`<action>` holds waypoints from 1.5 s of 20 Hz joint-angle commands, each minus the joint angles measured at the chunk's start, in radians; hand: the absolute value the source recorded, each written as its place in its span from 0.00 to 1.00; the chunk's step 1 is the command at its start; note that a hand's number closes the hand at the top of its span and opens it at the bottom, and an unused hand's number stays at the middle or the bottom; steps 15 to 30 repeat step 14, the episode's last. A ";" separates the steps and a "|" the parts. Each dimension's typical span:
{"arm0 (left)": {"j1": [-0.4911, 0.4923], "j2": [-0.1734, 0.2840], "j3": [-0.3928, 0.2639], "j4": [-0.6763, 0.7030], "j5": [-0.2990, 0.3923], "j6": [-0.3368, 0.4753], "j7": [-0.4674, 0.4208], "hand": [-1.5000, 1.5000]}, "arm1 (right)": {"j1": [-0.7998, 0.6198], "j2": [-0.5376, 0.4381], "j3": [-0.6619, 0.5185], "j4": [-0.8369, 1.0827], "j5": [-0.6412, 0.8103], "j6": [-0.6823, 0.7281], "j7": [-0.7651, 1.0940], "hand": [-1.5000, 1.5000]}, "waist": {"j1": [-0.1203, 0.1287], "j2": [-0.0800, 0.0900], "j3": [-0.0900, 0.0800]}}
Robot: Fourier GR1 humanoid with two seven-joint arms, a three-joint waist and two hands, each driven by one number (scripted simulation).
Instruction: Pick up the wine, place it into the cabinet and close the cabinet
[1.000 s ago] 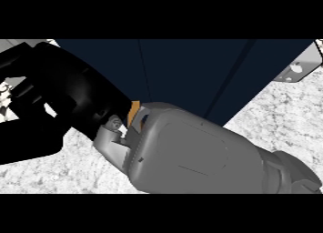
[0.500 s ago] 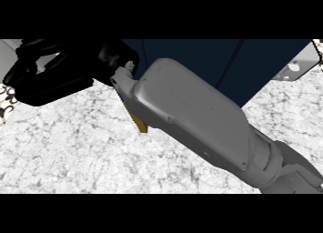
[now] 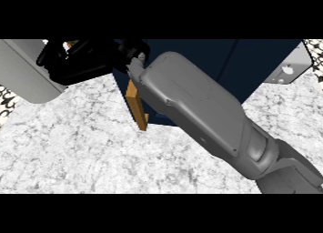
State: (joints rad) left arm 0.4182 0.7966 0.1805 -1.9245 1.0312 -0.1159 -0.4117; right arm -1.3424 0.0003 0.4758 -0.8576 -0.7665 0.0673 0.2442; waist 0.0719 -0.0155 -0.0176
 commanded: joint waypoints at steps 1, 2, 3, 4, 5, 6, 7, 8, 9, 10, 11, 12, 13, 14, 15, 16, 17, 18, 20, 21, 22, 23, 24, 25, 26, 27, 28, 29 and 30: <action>-0.025 0.016 -0.002 -0.012 0.022 -0.009 0.032 0.00 | 0.007 -0.110 -0.079 0.153 0.027 -0.018 -0.058 1.00 | -0.029 0.043 0.016; -0.020 0.017 -0.005 -0.037 0.008 0.009 0.034 0.00 | 0.051 -0.123 -0.067 0.143 0.034 -0.013 -0.078 1.00 | -0.038 0.038 0.018; -0.008 0.004 -0.010 -0.026 0.021 -0.015 0.028 0.00 | 0.041 -0.140 -0.089 0.151 0.021 -0.007 -0.083 1.00 | -0.030 0.040 0.016; -0.031 -0.003 -0.019 -0.015 0.027 -0.005 0.030 0.00 | 0.053 -0.132 -0.071 0.150 0.038 0.007 -0.108 1.00 | -0.045 0.045 0.016; -0.032 0.000 -0.038 -0.056 0.026 0.001 0.043 0.00 | 0.044 -0.136 -0.084 0.155 0.031 -0.002 -0.110 1.00 | -0.044 0.044 0.017; -0.028 -0.015 -0.035 -0.046 0.025 0.002 0.029 0.00 | 0.052 -0.173 -0.098 0.155 0.020 0.011 -0.103 1.00 | -0.051 0.045 0.017; -0.028 -0.002 -0.034 -0.042 0.035 -0.003 0.047 0.00 | 0.051 -0.162 -0.101 0.157 0.023 -0.007 -0.112 1.00 | -0.054 0.044 0.016; -0.021 -0.011 -0.046 -0.062 0.035 0.000 0.046 0.00 | 0.061 -0.180 -0.109 0.160 0.017 -0.007 -0.115 1.00 | -0.057 0.043 0.017; -0.027 -0.011 -0.047 -0.063 0.031 0.004 0.046 0.00 | 0.069 -0.163 -0.101 0.164 0.022 -0.005 -0.136 1.00 | -0.055 0.046 0.017; -0.029 -0.014 -0.049 -0.070 0.034 0.008 0.046 0.00 | 0.083 -0.176 -0.099 0.162 0.024 0.000 -0.145 1.00 | -0.065 0.045 0.017; -0.040 -0.013 -0.063 -0.080 0.041 0.015 0.060 0.00 | 0.081 -0.170 -0.098 0.162 0.016 0.019 -0.149 1.00 | -0.072 0.052 0.018; -0.050 -0.013 -0.075 -0.077 0.029 0.025 0.063 0.00 | 0.080 -0.158 -0.083 0.164 0.022 0.025 -0.153 1.00 | -0.081 0.054 0.017; -0.044 -0.015 -0.076 -0.093 0.045 0.021 0.070 0.00 | 0.069 -0.166 -0.099 0.167 0.013 0.003 -0.157 1.00 | -0.075 0.046 0.017; -0.051 -0.014 -0.086 -0.087 0.037 0.020 0.072 0.00 | 0.063 -0.151 -0.084 0.174 0.017 0.009 -0.164 1.00 | -0.073 0.051 0.015; -0.051 -0.014 -0.086 -0.087 0.037 0.020 0.072 0.00 | 0.063 -0.151 -0.084 0.174 0.017 0.009 -0.164 1.00 | -0.073 0.051 0.015; -0.051 -0.014 -0.086 -0.087 0.037 0.020 0.072 0.00 | 0.063 -0.151 -0.084 0.174 0.017 0.009 -0.164 1.00 | -0.073 0.051 0.015; -0.051 -0.014 -0.086 -0.087 0.037 0.020 0.072 0.00 | 0.063 -0.151 -0.084 0.174 0.017 0.009 -0.164 1.00 | -0.073 0.051 0.015; -0.051 -0.014 -0.086 -0.087 0.037 0.020 0.072 0.00 | 0.063 -0.151 -0.084 0.174 0.017 0.009 -0.164 1.00 | -0.073 0.051 0.015; -0.051 -0.014 -0.086 -0.087 0.037 0.020 0.072 0.00 | 0.063 -0.151 -0.084 0.174 0.017 0.009 -0.164 1.00 | -0.073 0.051 0.015; -0.051 -0.014 -0.086 -0.087 0.037 0.020 0.072 0.00 | 0.063 -0.151 -0.084 0.174 0.017 0.009 -0.164 1.00 | -0.073 0.051 0.015; -0.051 -0.014 -0.086 -0.087 0.037 0.020 0.072 0.00 | 0.063 -0.151 -0.084 0.174 0.017 0.009 -0.164 1.00 | -0.073 0.051 0.015; -0.051 -0.014 -0.086 -0.087 0.037 0.020 0.072 0.00 | 0.063 -0.151 -0.084 0.174 0.017 0.009 -0.164 1.00 | -0.073 0.051 0.015; -0.051 -0.014 -0.086 -0.087 0.037 0.020 0.072 0.00 | 0.063 -0.151 -0.084 0.174 0.017 0.009 -0.164 1.00 | -0.073 0.051 0.015; -0.051 -0.014 -0.086 -0.087 0.037 0.020 0.072 0.00 | 0.063 -0.151 -0.084 0.174 0.017 0.009 -0.164 1.00 | -0.073 0.051 0.015; -0.051 -0.014 -0.086 -0.087 0.037 0.020 0.072 0.00 | 0.063 -0.151 -0.084 0.174 0.017 0.009 -0.164 1.00 | -0.073 0.051 0.015; -0.051 -0.014 -0.086 -0.087 0.037 0.020 0.072 0.00 | 0.063 -0.151 -0.084 0.174 0.017 0.009 -0.164 1.00 | -0.073 0.051 0.015; -0.051 -0.014 -0.086 -0.087 0.037 0.020 0.072 0.00 | 0.063 -0.151 -0.084 0.174 0.017 0.009 -0.164 1.00 | -0.073 0.051 0.015; -0.051 -0.014 -0.086 -0.087 0.037 0.020 0.072 0.00 | 0.063 -0.151 -0.084 0.174 0.017 0.009 -0.164 1.00 | -0.073 0.051 0.015; -0.051 -0.014 -0.086 -0.087 0.037 0.020 0.072 0.00 | 0.063 -0.151 -0.084 0.174 0.017 0.009 -0.164 1.00 | -0.073 0.051 0.015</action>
